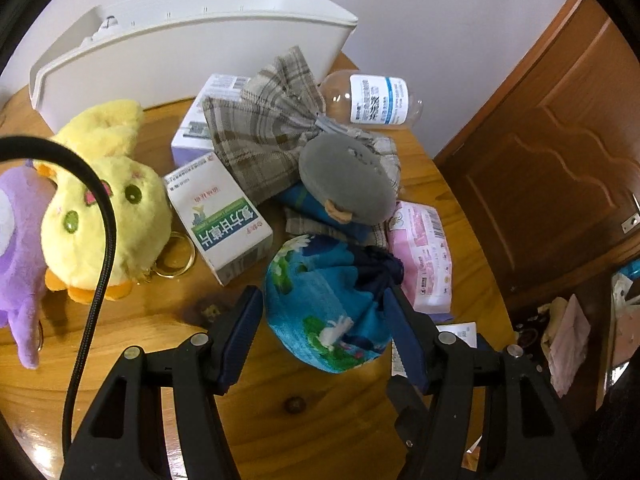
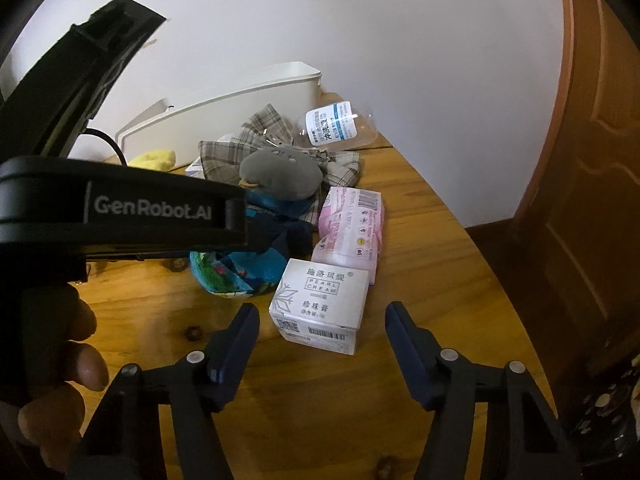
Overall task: Organize objects
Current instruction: 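Reach to the blue floral pouch with the left tool while the right tool reaches the white cream box, then grasp the blue floral pouch with the left tool while the right tool grasps the white cream box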
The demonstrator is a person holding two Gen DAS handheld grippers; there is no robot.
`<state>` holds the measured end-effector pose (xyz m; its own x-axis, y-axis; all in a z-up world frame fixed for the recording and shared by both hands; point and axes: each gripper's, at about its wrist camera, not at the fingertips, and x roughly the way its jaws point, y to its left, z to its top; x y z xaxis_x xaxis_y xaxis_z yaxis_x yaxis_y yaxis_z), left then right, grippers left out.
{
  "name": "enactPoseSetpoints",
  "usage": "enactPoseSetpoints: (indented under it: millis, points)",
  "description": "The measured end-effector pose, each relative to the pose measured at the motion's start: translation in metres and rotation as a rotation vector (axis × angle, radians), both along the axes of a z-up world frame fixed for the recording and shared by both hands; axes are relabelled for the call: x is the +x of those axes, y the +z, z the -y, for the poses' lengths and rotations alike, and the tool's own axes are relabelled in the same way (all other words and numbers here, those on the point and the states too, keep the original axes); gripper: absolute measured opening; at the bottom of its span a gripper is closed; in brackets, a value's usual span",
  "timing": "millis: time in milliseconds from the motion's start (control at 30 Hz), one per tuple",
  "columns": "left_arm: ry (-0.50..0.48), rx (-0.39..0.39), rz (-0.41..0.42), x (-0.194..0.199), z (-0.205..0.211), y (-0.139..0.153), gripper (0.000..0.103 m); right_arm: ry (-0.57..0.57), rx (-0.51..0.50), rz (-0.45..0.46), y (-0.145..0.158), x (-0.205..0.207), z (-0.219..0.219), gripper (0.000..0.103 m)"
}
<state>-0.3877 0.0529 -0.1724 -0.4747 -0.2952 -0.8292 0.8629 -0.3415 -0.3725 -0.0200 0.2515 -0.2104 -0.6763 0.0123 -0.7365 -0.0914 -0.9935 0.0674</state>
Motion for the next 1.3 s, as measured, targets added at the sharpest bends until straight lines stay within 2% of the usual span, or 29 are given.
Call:
enactPoseSetpoints:
  millis: [233,500,700,767,800,1067,1200,1300]
  points:
    - [0.005,-0.010,0.007,-0.001,0.001,-0.002,0.068,0.003,-0.004,0.024,-0.006,-0.005,-0.002,0.046]
    - [0.012,0.048,-0.036,-0.005,0.005,-0.006,0.072,0.006,-0.005,0.025,-0.009,-0.007,-0.002,0.046]
    - [-0.001,0.034,-0.021,-0.009,0.005,-0.004,0.076,0.010,-0.006,0.024,-0.010,-0.006,-0.001,0.046]
    - [-0.010,0.022,-0.031,-0.011,0.003,-0.003,0.069,0.012,-0.005,0.023,-0.010,-0.006,-0.001,0.046]
    - [-0.019,0.017,-0.065,-0.010,0.002,-0.002,0.057,0.013,-0.006,0.022,-0.010,-0.005,0.000,0.046]
    - [0.012,-0.043,-0.035,-0.009,-0.003,0.000,0.050,0.013,-0.006,0.017,-0.009,-0.001,0.001,0.046]
    - [0.040,-0.042,-0.051,0.000,-0.006,0.003,0.049,0.021,0.008,-0.008,-0.005,0.001,0.005,0.045]
    - [0.054,-0.069,-0.060,0.012,-0.014,0.008,0.049,0.023,0.026,-0.035,0.001,0.006,0.008,0.045]
